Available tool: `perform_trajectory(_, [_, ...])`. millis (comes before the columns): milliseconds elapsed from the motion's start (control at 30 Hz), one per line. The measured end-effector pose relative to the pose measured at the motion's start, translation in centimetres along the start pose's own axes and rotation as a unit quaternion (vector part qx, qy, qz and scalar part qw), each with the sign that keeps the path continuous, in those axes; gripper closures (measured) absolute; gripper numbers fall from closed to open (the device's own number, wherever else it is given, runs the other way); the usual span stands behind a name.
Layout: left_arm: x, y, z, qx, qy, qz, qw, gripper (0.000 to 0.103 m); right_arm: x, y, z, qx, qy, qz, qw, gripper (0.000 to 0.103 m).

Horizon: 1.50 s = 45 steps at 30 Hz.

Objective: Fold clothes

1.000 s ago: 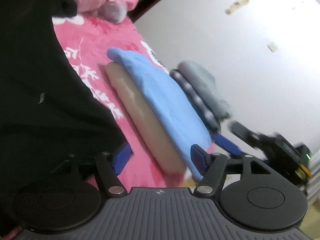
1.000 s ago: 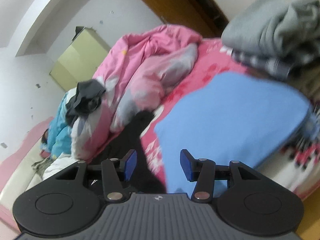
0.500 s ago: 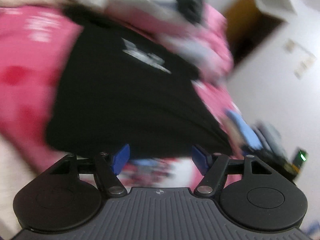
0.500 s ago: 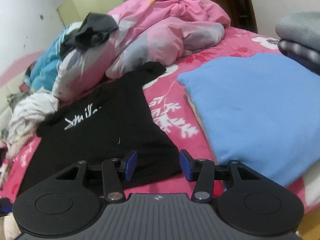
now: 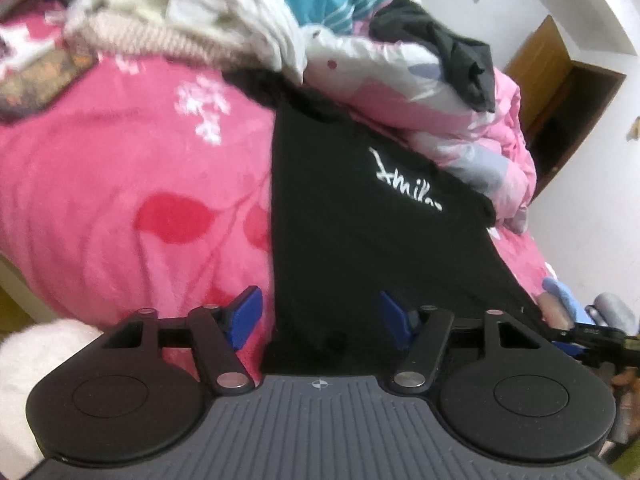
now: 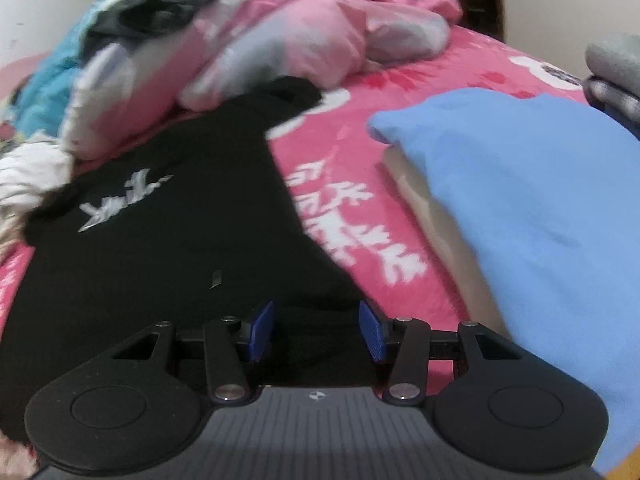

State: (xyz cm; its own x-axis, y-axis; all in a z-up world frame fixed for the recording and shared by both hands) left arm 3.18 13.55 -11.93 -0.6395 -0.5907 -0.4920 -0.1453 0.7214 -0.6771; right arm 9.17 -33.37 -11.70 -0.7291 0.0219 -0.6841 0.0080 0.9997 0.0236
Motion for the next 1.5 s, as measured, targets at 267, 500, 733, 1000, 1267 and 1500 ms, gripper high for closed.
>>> perform_trajectory(267, [0.8,1.4,-0.1,0.028,0.038,0.023,0.9986,0.057,0.3,-1.4,0.2,-0.023,0.049,0.033,0.998,0.053])
perform_trajectory(500, [1.3,1.9,-0.2,0.048,0.06,0.033,0.9965,0.057,0.8,-1.8,-1.4,-0.063,0.07,0.052,0.994,0.056])
perform_trajectory(733, [1.7,1.9,-0.2,0.039,0.061,0.036,0.9967,0.059,2.4,-0.8,-1.5,-0.104,0.062,0.049,0.991,0.087])
perform_trajectory(1000, [1.4,2.6,-0.2,0.018,0.047,0.002,0.9987,0.088,2.4,-2.4,-1.0,-0.096,0.031,0.093,0.99,0.088])
perform_trajectory(1267, [-2.0,1.9,-2.9,0.052,0.049,-0.057,0.9958,0.101,1.4,-1.8,-4.1,-0.152,-0.02,0.103,0.983,0.103])
perform_trajectory(1500, [-3.2,3.5,-5.3,0.035,0.069,-0.055,0.9954,0.101,2.7,-2.1,-9.8,-0.183,-0.057,0.122,0.974,0.103])
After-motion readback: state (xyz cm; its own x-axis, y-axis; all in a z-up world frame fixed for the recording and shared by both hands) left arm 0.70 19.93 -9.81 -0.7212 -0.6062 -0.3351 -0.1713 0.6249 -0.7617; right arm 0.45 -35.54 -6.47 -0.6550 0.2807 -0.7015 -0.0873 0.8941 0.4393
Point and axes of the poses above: each gripper's, at about its wrist camera, not at the fingertips, and z roughly the way its jaws point, y to its left, x to its underside, the point moved 6 cm from there along z, roughly the way its jaws point, and after that the axes turned 15 degrees about -z, right-handed, at the moved point
